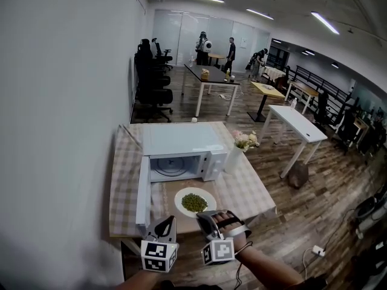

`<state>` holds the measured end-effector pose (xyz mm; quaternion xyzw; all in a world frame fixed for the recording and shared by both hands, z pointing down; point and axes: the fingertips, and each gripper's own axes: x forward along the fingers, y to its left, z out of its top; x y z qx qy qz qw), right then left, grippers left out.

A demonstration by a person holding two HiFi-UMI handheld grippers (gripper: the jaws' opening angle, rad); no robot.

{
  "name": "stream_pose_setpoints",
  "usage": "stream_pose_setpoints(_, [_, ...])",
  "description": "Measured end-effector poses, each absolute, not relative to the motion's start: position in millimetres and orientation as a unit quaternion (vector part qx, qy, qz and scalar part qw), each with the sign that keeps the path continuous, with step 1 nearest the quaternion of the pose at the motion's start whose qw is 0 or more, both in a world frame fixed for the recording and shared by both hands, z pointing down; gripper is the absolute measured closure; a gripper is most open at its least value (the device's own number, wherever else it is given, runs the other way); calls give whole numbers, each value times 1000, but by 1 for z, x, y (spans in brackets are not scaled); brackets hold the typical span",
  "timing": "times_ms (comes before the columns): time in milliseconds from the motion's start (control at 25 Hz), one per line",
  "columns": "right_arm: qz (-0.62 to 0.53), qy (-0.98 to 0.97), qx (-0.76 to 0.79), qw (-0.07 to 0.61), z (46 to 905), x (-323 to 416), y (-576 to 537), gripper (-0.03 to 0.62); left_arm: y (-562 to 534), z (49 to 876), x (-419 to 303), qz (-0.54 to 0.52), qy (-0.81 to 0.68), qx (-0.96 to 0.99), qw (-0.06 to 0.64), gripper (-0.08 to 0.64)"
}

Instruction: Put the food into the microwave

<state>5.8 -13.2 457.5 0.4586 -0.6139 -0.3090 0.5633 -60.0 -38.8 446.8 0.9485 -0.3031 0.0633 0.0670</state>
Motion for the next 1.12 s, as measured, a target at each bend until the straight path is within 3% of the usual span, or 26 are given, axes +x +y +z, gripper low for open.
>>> stream_pose_setpoints(1120, [-340, -664, 384, 545, 499, 65, -137, 575, -135, 473, 12, 104, -349, 928, 77, 551])
